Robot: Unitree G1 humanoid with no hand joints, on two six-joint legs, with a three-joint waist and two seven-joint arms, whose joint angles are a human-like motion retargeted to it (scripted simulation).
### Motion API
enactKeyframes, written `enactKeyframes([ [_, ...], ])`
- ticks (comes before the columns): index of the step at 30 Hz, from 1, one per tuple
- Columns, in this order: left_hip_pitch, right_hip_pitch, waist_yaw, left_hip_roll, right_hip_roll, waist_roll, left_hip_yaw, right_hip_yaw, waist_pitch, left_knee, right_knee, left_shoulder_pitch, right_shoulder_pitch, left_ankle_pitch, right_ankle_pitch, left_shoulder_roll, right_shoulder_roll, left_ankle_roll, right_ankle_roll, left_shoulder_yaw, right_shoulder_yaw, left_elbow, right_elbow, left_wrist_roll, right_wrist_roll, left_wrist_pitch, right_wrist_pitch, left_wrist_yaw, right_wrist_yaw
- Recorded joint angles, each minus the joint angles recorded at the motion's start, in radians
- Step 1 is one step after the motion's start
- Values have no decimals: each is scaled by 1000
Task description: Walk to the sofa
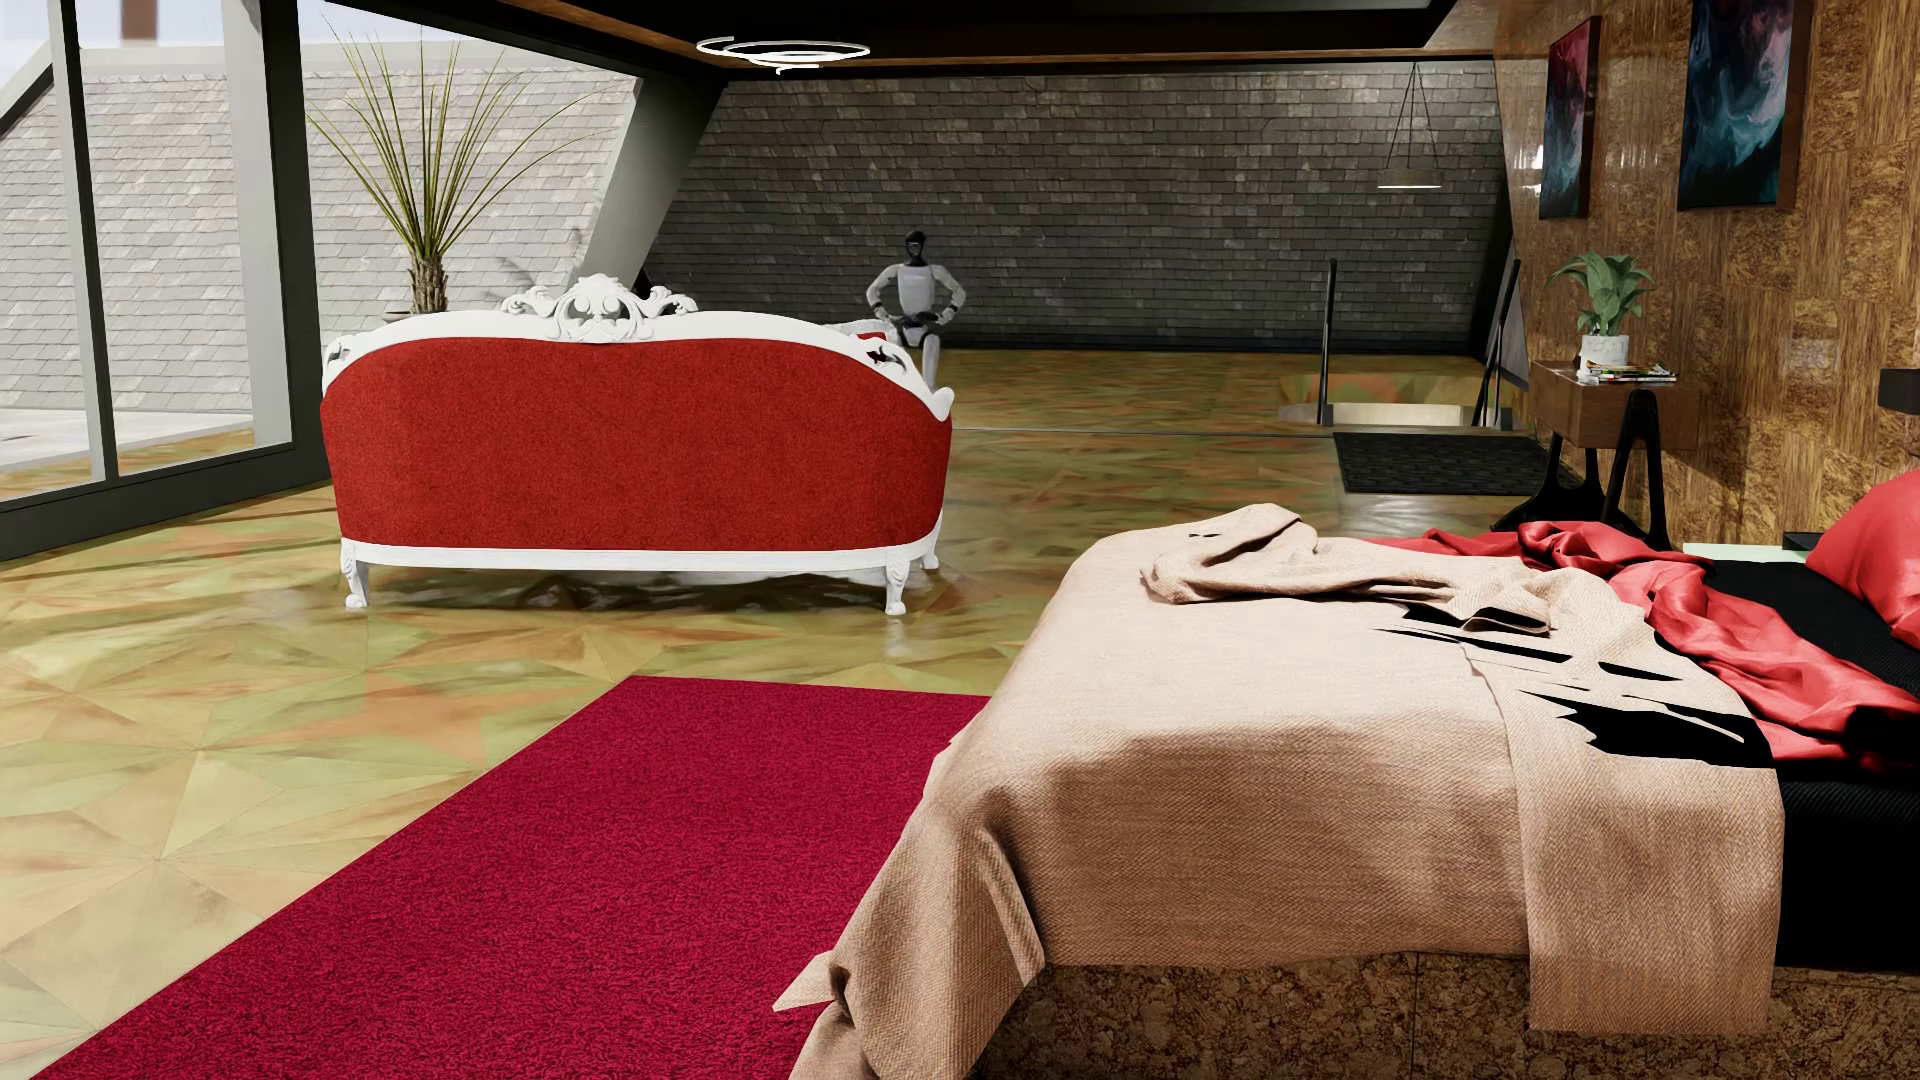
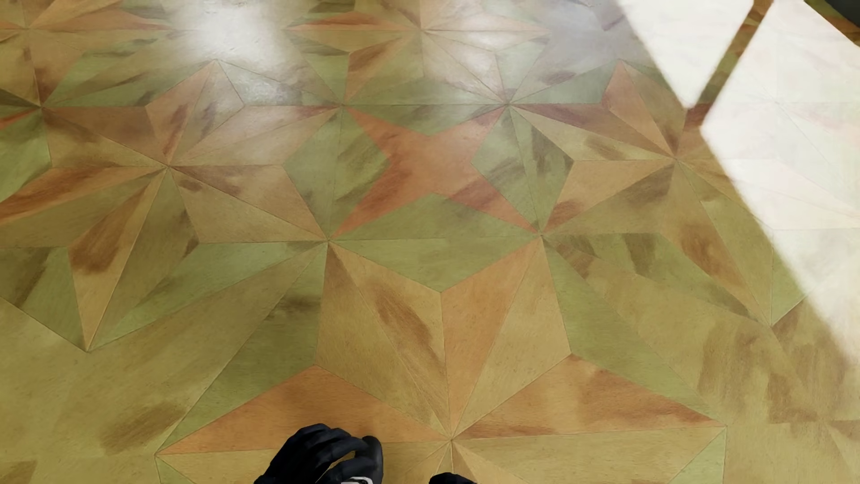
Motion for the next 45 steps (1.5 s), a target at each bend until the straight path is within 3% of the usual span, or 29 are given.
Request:
enactKeyframes([
  [2,13,44,5,-17,-32,-21,30,18,-5,97,32,-24,40,-50,43,-9,-3,54,3,-8,-52,-28,-8,0,-12,-22,7,1,21],
  [4,73,50,9,-37,-73,-43,71,37,-12,105,94,-24,67,-108,156,-2,-11,71,-3,-22,-89,-20,-12,-8,-32,-13,-13,1,57],
  [6,145,8,14,-58,-124,-66,122,49,-17,77,227,-21,77,-154,296,-8,-27,86,18,-25,-90,-1,-12,-6,18,-8,-39,1,86],
  [8,191,-109,21,-87,-204,-91,173,39,-15,91,479,-25,68,-213,434,-22,-59,98,100,-30,-86,13,-31,-8,33,-14,-24,0,86],
  [9,208,-181,22,-107,-253,-106,196,39,-12,110,621,-23,60,-246,495,-31,-73,106,100,-32,-84,11,-44,-11,19,-19,-13,1,81],
  [11,238,-319,15,-148,-296,-135,227,68,-3,157,838,-27,51,-312,428,-49,-80,118,97,-44,-94,-5,-45,-40,-7,-13,-11,0,54],
  [13,291,-423,11,-171,-250,-149,244,102,4,177,897,-11,57,-370,347,-54,-85,124,108,-47,-106,-6,-54,-41,-26,-9,1,1,25],
  [16,386,-544,6,-185,-222,-152,256,68,9,168,737,4,74,-438,191,-38,-82,127,87,-65,-121,21,-53,-41,-33,-3,20,1,46],
  [18,449,-589,-3,-189,-220,-148,254,-1,6,128,495,-2,89,-458,162,-40,-66,125,24,-67,-152,27,-56,-55,-46,-7,19,0,54],
  [20,516,-601,-15,-194,-191,-141,249,-45,-2,75,201,-10,103,-466,245,-37,-47,120,6,-74,-185,32,-55,-66,-55,-9,8,0,65],
  [22,590,-599,-25,-194,-118,-126,228,34,-9,19,-18,-22,122,-464,406,-25,-21,113,17,-90,-231,33,-54,-81,-70,-9,-8,0,81],
  [23,622,-579,-30,-191,-83,-116,213,98,-13,8,-33,-30,132,-465,480,-19,-8,111,-41,-98,-262,35,-56,-92,-90,-9,-20,0,78],
  [24,645,-577,-32,-177,-65,-104,202,107,-14,10,10,-38,135,-458,450,-17,11,109,-45,-99,-288,41,-60,-98,-120,-6,-39,1,49],
  [26,662,-549,-40,-141,-43,-72,185,84,-10,87,87,-36,118,-363,369,-42,29,88,-59,-73,-297,59,-59,-76,-159,-1,-67,1,-39],
  [27,660,-517,-44,-117,-33,-55,170,66,-7,134,88,-26,112,-288,345,-41,32,67,-61,-64,-289,69,-50,-66,-155,-1,-67,1,-39],
  [29,600,-440,-49,-72,-26,-25,114,24,-2,317,70,-30,118,-81,298,5,43,-2,-58,-91,-291,85,-44,-80,-139,-9,-59,1,28],
  [32,357,-348,-55,20,-7,19,51,-40,6,772,78,-73,127,252,199,92,74,-122,-51,-146,-275,76,-29,-60,-100,-1,-74,1,43],
  [33,275,-317,-54,53,2,34,30,-59,10,886,84,-82,120,256,164,101,80,-144,-48,-154,-257,66,-21,-59,-81,2,-78,1,20],
  [35,119,-260,-46,96,22,58,-8,-90,16,993,107,-87,89,61,102,102,82,-68,-42,-146,-213,36,-1,-67,-68,10,-78,1,-34],
  [37,1,-198,-32,109,30,66,-13,-100,17,923,116,-64,65,-120,56,106,78,-1,-34,-121,-160,10,32,-45,-52,24,-67,1,-47],
  [39,-65,-141,-16,90,26,57,-7,-93,13,671,101,-46,60,-216,25,92,68,15,-26,-93,-109,1,50,-21,-30,35,-52,1,-36],
  [42,-46,-54,7,21,2,20,-61,-64,-4,75,18,-14,35,-154,7,25,58,14,-13,-25,-64,-2,60,-4,-20,29,-31,1,-53],
  [43,-34,-18,10,6,-4,5,-84,-55,-10,-53,-10,-5,29,-156,-6,9,55,-46,-8,-6,-50,3,63,8,-12,24,-20,1,-57],
  [44,-38,16,12,2,-11,-8,-74,-49,-14,-54,-28,-3,27,-79,-16,-7,52,-59,-1,11,-39,4,65,24,6,14,-12,1,-54],
  [45,-53,49,13,-3,-20,-22,-57,-45,-18,13,-30,-7,29,-10,-29,-23,50,-32,9,27,-38,-10,67,34,27,-1,-7,0,-48],
])
